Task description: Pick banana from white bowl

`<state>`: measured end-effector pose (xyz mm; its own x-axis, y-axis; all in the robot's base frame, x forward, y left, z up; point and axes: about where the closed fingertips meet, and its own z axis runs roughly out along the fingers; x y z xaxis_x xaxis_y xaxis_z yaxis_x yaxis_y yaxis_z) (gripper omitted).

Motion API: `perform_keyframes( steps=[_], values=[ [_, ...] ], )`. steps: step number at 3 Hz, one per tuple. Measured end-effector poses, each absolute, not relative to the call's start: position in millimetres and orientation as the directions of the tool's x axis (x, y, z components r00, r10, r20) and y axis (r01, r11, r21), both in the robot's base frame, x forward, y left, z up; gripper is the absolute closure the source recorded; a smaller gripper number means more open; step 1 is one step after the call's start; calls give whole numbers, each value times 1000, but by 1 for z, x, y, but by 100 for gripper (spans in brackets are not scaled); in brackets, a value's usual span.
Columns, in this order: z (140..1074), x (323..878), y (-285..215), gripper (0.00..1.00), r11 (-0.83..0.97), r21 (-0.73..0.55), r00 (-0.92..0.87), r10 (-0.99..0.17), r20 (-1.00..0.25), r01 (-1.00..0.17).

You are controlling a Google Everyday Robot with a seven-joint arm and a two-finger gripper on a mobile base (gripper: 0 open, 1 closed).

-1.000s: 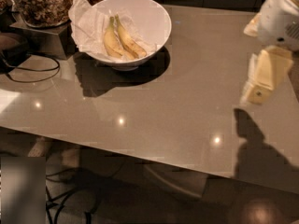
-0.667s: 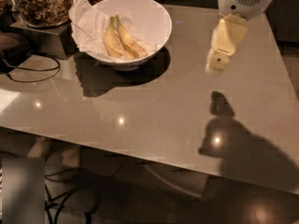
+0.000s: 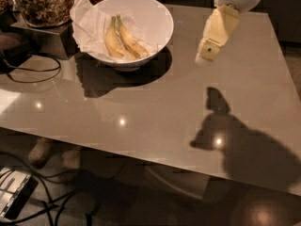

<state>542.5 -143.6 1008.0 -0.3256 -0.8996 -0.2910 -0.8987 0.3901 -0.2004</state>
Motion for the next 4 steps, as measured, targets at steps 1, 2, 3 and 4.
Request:
perform_keyframes(
  steps=[1, 2, 3, 4],
  values=[
    [1021, 570, -125, 0, 416, -188, -341, -879, -333, -890],
    [1027, 602, -92, 0, 380, -213, -304, -899, -316, -900],
    [1033, 611, -78, 0, 372, -238, -280, -896, -344, -897],
    [1034, 618, -71, 0, 356, -244, -245, -888, -390, -902]
  ],
)
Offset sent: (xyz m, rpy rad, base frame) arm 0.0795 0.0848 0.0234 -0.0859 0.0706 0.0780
